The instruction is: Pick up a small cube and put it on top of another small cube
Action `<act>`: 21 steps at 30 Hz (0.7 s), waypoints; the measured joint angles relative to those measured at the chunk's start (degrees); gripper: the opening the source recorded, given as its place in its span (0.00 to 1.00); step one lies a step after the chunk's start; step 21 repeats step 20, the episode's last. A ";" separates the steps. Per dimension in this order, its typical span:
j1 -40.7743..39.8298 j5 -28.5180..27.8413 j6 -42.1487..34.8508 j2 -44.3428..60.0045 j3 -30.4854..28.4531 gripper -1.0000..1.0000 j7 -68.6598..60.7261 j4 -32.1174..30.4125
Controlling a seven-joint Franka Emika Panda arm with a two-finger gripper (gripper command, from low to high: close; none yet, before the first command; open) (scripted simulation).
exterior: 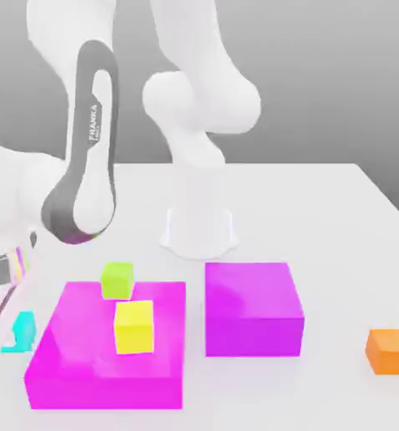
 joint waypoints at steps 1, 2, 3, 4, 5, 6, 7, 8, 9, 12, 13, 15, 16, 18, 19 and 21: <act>0.70 -0.98 -1.33 -2.09 0.72 0.00 -1.19 -0.73; 1.43 -1.76 -2.65 -4.17 1.54 0.00 -2.62 -1.47; 2.61 -2.34 -3.97 -6.25 2.43 0.00 -4.23 -2.22; 4.19 -2.73 -5.29 -8.33 3.17 0.00 -6.01 -2.97; 5.64 -2.96 -6.61 -10.40 3.88 0.00 -7.90 -3.72; 7.19 -3.08 -7.94 -12.48 4.36 0.00 -9.87 -4.48; 8.20 -3.10 -9.25 -14.55 4.65 0.00 -11.94 -5.23; 9.12 -3.04 -10.57 -16.62 5.05 0.00 -14.06 -5.99; 10.06 -2.90 -11.88 -18.69 5.47 0.00 -16.23 -6.74; 13.05 -2.20 -14.39 -23.35 6.85 0.00 -22.16 -8.88; 13.40 -2.17 -13.13 -22.58 7.04 0.00 -22.84 -9.39; 13.61 -2.27 -9.09 -19.42 7.22 0.00 -23.26 -10.26; 13.65 -2.34 -6.77 -17.51 7.25 0.00 -23.29 -10.68; 13.71 -2.39 -4.99 -16.03 7.23 1.00 -23.29 -10.98; 13.71 -2.39 -4.99 -16.03 7.23 1.00 -23.29 -10.98; 13.71 -2.39 -4.99 -16.03 7.23 1.00 -23.29 -10.98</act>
